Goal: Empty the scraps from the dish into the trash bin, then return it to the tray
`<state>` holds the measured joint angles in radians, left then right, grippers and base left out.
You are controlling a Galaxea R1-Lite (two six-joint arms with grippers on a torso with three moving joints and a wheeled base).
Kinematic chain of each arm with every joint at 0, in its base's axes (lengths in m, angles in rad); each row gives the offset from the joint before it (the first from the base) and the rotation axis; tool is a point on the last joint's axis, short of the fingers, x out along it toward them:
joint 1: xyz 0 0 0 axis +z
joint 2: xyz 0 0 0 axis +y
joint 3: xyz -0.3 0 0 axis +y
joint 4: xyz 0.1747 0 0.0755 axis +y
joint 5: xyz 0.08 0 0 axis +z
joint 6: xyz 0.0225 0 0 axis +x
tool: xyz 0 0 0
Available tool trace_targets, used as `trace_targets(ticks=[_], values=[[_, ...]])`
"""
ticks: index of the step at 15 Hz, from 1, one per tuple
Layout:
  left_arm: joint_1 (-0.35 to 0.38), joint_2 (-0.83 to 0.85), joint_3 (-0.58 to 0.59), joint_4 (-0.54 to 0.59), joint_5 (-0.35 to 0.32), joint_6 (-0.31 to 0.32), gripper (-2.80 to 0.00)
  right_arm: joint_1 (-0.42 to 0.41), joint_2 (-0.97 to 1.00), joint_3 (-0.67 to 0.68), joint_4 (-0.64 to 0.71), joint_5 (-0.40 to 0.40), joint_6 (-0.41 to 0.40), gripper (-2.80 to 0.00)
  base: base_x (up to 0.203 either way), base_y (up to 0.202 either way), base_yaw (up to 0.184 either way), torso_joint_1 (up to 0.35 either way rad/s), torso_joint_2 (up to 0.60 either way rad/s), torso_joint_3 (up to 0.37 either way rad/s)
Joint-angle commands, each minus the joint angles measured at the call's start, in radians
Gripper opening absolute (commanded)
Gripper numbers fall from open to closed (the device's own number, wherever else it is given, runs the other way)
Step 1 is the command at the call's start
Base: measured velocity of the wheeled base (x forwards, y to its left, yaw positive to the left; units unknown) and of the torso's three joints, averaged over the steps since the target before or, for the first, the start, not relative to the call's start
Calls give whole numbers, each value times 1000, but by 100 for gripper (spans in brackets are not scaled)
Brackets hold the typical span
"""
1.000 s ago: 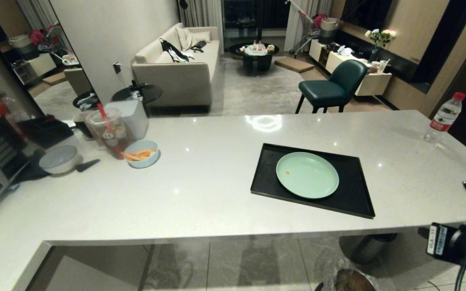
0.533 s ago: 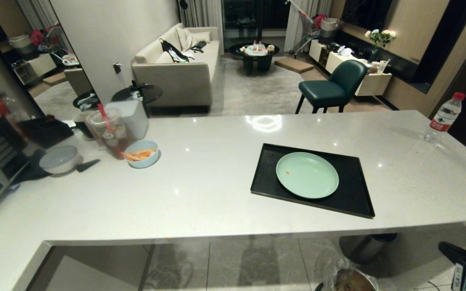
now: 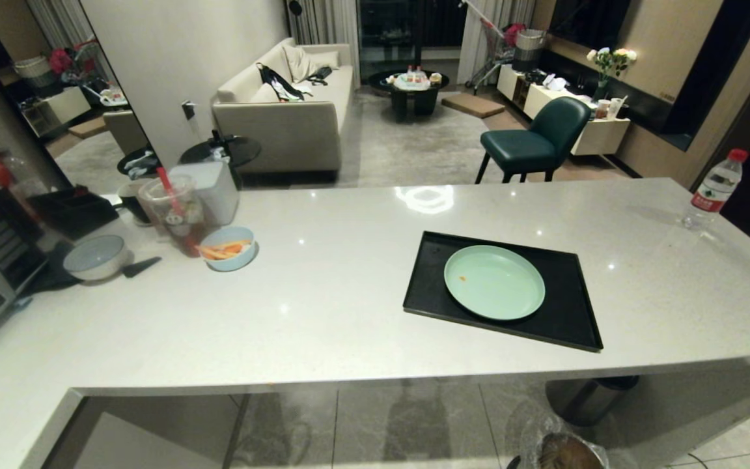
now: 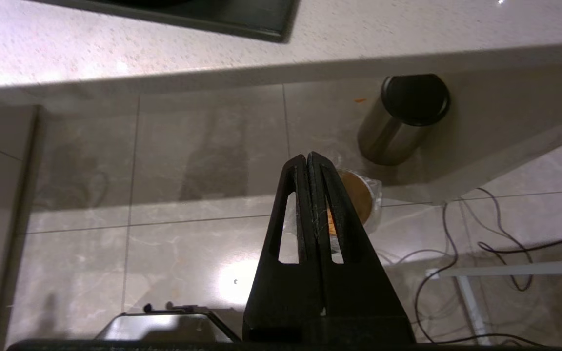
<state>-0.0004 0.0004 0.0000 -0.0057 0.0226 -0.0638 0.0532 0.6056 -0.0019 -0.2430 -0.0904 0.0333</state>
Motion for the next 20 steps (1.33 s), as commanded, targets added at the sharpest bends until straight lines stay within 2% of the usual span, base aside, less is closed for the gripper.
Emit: trace_targets(ticks=[1,4,10,20], values=[[0,1,0,0,0,-1,-280,-35,-243,2,127,18,-20,-280,0,0,0,0,0,0],[0,1,0,0,0,-1,-280,-42,-386,2,182,62,-26,-280,0,0,0,0,0,0],[0,1,0,0,0,-1,-280,-48,-592,2,190,70,-29,-280,0,0,0,0,0,0],[-1,1,0,0,0,-1,-280,-49,-606,2,189,69,-30,-280,0,0,0,0,0,0]])
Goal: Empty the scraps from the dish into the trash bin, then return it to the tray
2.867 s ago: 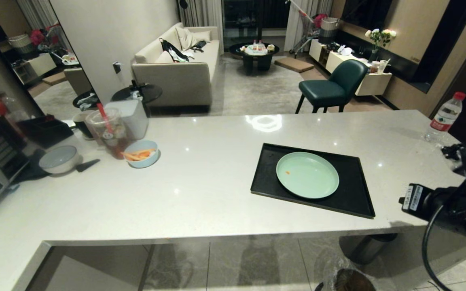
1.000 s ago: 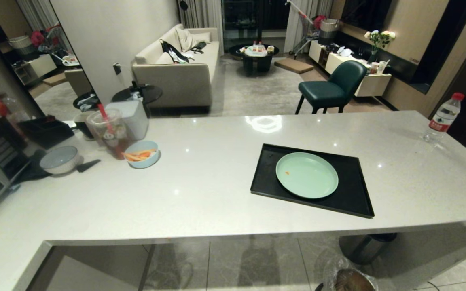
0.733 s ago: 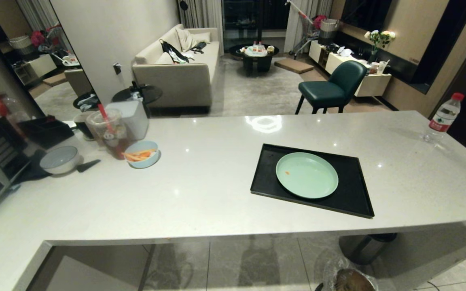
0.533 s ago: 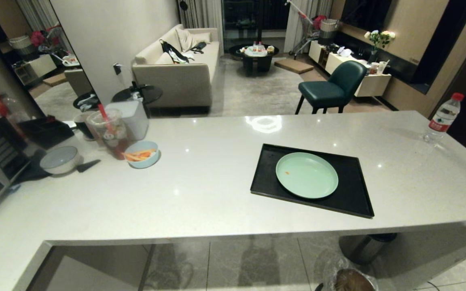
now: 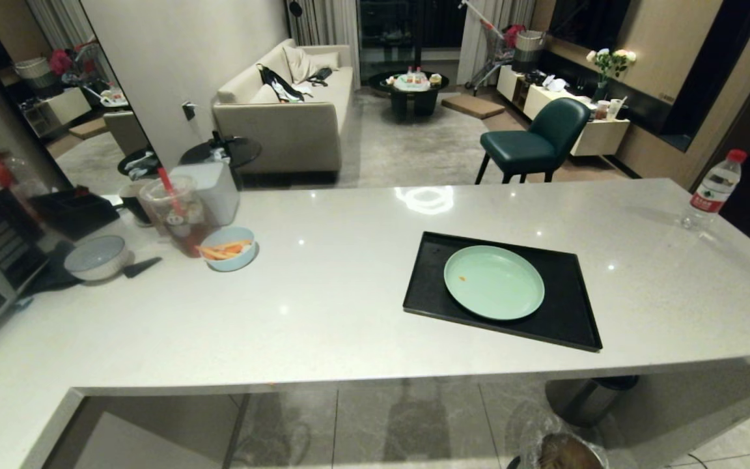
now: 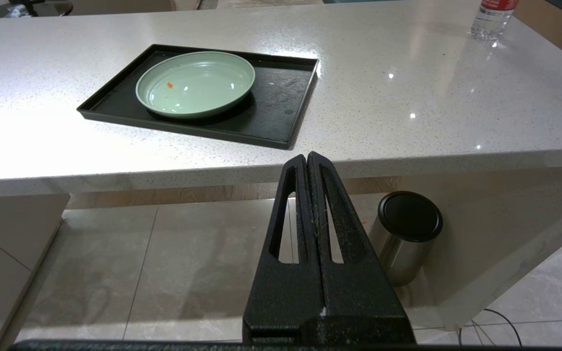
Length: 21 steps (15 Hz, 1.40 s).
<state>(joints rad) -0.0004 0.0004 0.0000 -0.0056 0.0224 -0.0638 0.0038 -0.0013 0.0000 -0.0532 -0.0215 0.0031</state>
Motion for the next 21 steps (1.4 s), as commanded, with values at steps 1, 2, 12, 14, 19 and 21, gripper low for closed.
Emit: trace_targets(ticks=[1,2,12,14,19,21], values=[[0,1,0,-1,1,-1,-280,1,1,0,0,-1,0,-280,0,0,0,0,0,0],[0,1,0,-1,1,-1,-280,1,1,0,0,0,0,-280,0,0,0,0,0,0],[0,1,0,-1,1,-1,-280,1,1,0,0,-2,0,-280,0,0,0,0,0,0],[0,1,0,-1,1,-1,-280,1,1,0,0,-2,0,-280,0,0,0,0,0,0],[-1,1,0,-1,1,-1,-280,1,1,0,0,0,0,-280,0,0,0,0,0,0],[0,1,0,-1,1,-1,-280,1,1,0,0,-2,0,-280,0,0,0,0,0,0]])
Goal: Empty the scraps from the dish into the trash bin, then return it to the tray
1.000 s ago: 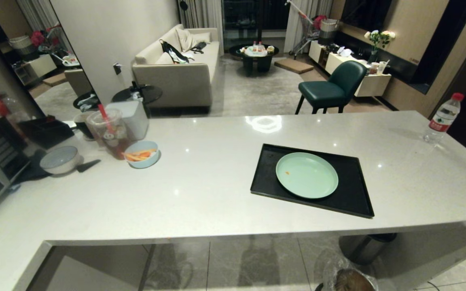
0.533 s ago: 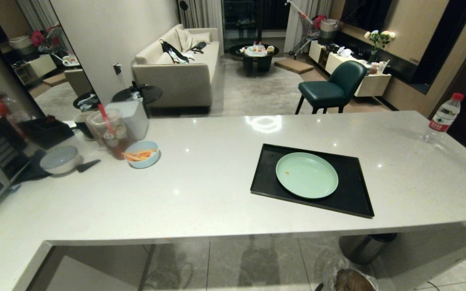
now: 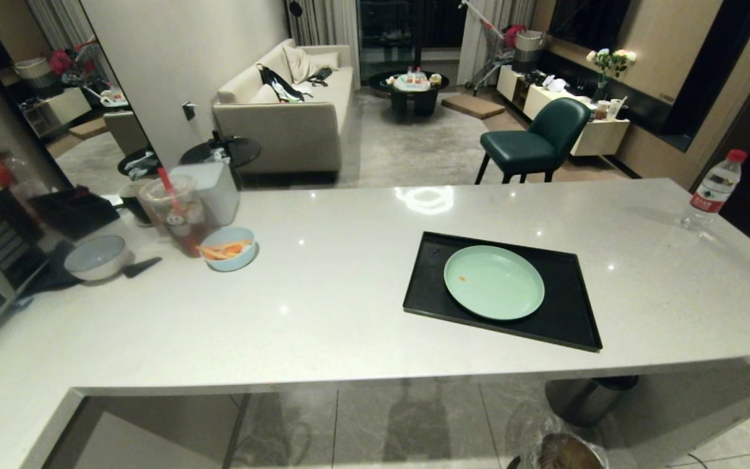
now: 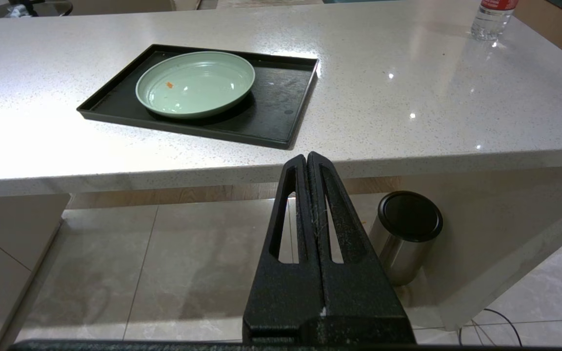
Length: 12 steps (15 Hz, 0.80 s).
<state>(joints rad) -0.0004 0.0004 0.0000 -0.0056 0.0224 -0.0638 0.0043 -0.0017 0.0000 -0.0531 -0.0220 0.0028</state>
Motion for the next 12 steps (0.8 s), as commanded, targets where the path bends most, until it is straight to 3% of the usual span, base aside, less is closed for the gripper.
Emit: trace_targets(ticks=[1,12], values=[[0,1,0,-1,1,-1,-280,0,2,0,-1,-1,0,-280,0,0,0,0,0,0],[0,1,0,-1,1,-1,-280,0,2,0,-1,-1,0,-280,0,0,0,0,0,0]])
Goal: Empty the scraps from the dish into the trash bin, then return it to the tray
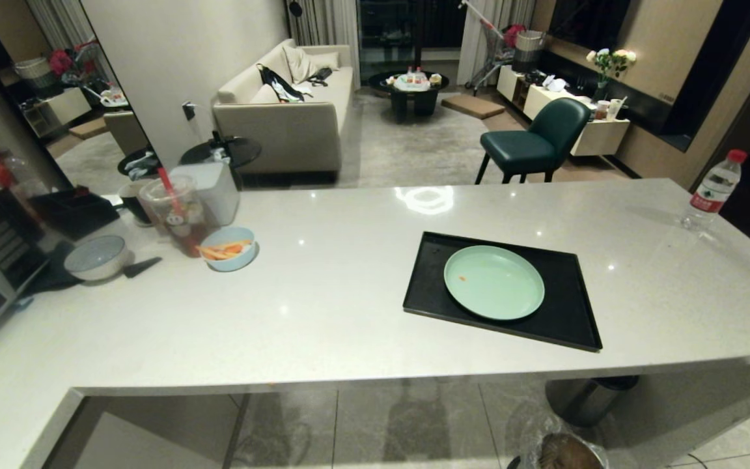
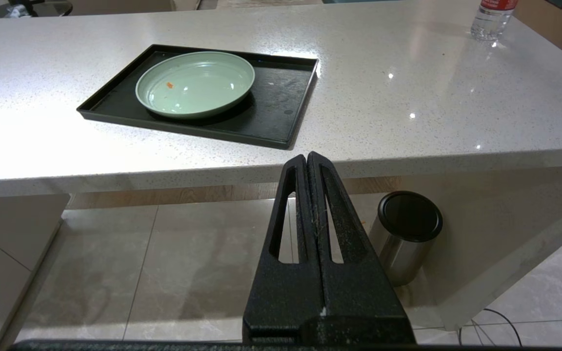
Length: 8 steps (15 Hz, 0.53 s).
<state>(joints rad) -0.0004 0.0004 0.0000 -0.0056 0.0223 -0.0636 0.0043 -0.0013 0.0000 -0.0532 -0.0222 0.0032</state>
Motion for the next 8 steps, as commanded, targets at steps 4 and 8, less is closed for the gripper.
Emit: trace_targets(ticks=[4,8], values=[[-1,1,0,-1,1,-1,-280,0,1,0,0,-1,-3,-280,0,0,0,0,0,0],[-1,1,0,-1,1,-1,-280,0,1,0,0,1,0,-280,0,0,0,0,0,0]])
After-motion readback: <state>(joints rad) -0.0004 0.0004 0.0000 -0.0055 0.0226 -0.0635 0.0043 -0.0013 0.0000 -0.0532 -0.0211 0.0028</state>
